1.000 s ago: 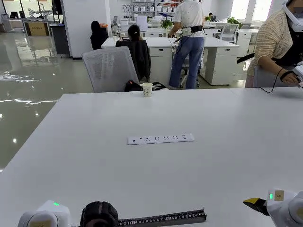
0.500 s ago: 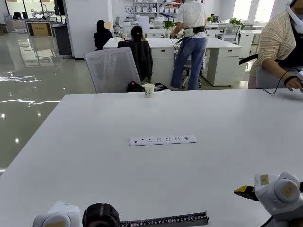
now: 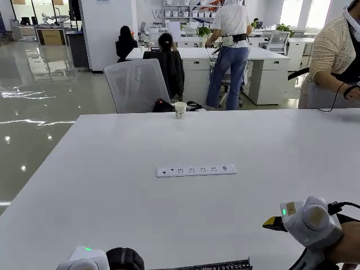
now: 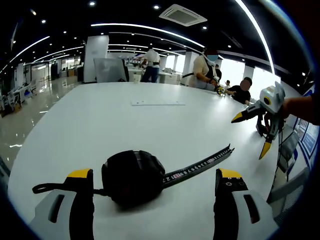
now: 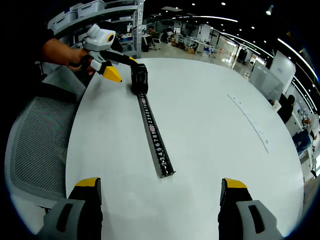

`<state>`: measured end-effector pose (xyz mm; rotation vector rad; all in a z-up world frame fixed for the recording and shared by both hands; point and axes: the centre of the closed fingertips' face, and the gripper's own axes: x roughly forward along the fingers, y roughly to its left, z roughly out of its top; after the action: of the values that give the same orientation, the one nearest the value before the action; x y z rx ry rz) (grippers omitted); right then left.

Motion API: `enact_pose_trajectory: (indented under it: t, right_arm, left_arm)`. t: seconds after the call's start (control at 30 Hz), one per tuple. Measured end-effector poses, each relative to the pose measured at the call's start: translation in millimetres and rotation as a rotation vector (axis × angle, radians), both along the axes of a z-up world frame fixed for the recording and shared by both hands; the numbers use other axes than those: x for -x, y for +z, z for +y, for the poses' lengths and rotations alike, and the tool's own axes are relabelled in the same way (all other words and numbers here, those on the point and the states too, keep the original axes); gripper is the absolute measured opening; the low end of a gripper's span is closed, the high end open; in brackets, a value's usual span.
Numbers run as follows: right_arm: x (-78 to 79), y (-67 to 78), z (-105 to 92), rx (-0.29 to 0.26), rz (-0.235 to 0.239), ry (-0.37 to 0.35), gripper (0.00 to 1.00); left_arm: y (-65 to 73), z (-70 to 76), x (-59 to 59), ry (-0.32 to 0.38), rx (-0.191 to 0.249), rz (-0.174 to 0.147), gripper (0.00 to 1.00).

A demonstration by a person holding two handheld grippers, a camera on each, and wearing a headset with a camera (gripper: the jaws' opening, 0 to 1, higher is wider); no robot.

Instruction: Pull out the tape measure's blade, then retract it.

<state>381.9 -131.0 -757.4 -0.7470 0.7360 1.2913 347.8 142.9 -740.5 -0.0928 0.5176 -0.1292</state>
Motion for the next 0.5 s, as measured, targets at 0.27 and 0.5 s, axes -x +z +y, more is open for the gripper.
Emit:
enact_pose_trajectory:
  t: [0.27, 0.5]
  right_arm:
    - [-0.5, -11.8, 10.7, 0.028, 0.041, 0.067, 0.99]
    - [-2.3, -25.5, 14.5, 0.068, 0.072, 0.107, 0.94]
  left_arm:
    - [-0.8, 7.0, -5.8, 0.04, -0.013, -0.028, 0.99]
    - [4.4, 8.5, -13.3, 0.064, -0.022, -0.117, 0.99]
